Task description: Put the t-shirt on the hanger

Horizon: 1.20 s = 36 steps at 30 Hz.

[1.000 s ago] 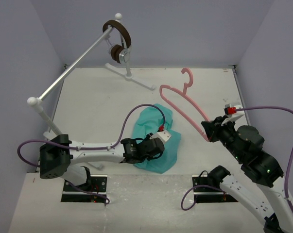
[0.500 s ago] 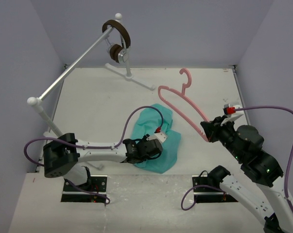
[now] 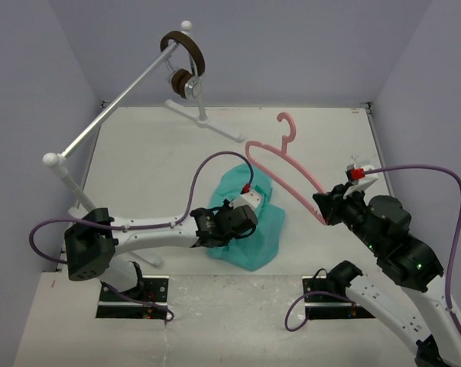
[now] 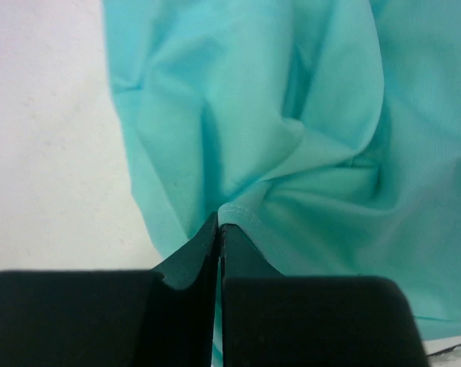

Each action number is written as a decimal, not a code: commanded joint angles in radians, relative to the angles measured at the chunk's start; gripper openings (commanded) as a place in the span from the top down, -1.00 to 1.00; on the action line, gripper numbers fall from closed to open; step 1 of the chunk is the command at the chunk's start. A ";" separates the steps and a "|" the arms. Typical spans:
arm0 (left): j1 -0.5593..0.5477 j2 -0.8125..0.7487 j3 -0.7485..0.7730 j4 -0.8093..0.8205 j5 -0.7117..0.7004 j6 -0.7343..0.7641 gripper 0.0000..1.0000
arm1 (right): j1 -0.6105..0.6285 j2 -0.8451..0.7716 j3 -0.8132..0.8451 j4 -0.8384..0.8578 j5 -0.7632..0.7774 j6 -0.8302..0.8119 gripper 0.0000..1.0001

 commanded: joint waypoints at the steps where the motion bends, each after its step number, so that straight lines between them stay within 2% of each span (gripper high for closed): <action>1: 0.074 -0.133 0.161 0.024 -0.073 -0.004 1.00 | 0.001 -0.036 0.081 -0.020 0.007 -0.019 1.00; 7: 0.106 -0.123 0.285 0.143 0.139 0.171 1.00 | 0.001 -0.093 0.194 -0.106 0.045 -0.012 1.00; 9: 0.104 -0.089 0.340 0.159 0.283 0.224 1.00 | 0.001 -0.108 0.244 -0.138 0.069 -0.010 1.00; 12: 0.085 -0.034 0.343 0.212 0.545 0.273 1.00 | 0.001 -0.114 0.316 -0.182 0.113 -0.012 1.00; 15: 0.036 0.046 0.313 0.261 0.630 0.298 1.00 | 0.001 -0.111 0.346 -0.218 0.162 -0.016 1.00; 19: -0.012 0.189 0.269 0.328 0.594 0.222 1.00 | 0.000 -0.106 0.374 -0.265 0.309 -0.015 1.00; 23: -0.013 0.204 0.205 0.423 0.523 0.159 1.00 | -0.001 -0.104 0.376 -0.273 0.309 -0.015 1.00; 25: -0.013 0.207 0.224 0.410 0.484 0.157 0.85 | 0.000 -0.093 0.363 -0.273 0.301 -0.011 1.00; 26: -0.013 0.204 0.236 0.385 0.463 0.157 0.62 | 0.001 -0.088 0.357 -0.273 0.298 -0.011 1.00; 27: -0.013 0.193 0.245 0.363 0.428 0.153 0.27 | 0.001 -0.082 0.349 -0.273 0.297 -0.011 1.00; 28: -0.013 0.180 0.255 0.342 0.381 0.147 0.02 | 0.001 -0.078 0.340 -0.273 0.299 -0.009 1.00; 30: -0.013 0.139 0.268 0.304 0.309 0.130 -0.24 | -0.001 -0.075 0.330 -0.272 0.305 -0.006 1.00; 32: -0.013 0.067 0.275 0.252 0.244 0.107 -0.31 | 0.000 -0.072 0.325 -0.266 0.304 -0.006 1.00; 35: -0.013 -0.013 0.283 0.162 0.127 0.039 -0.30 | -0.001 -0.070 0.322 -0.262 0.293 -0.007 1.00; 36: -0.013 -0.034 0.278 0.077 0.069 -0.015 -0.29 | 0.001 -0.068 0.319 -0.261 0.287 -0.009 1.00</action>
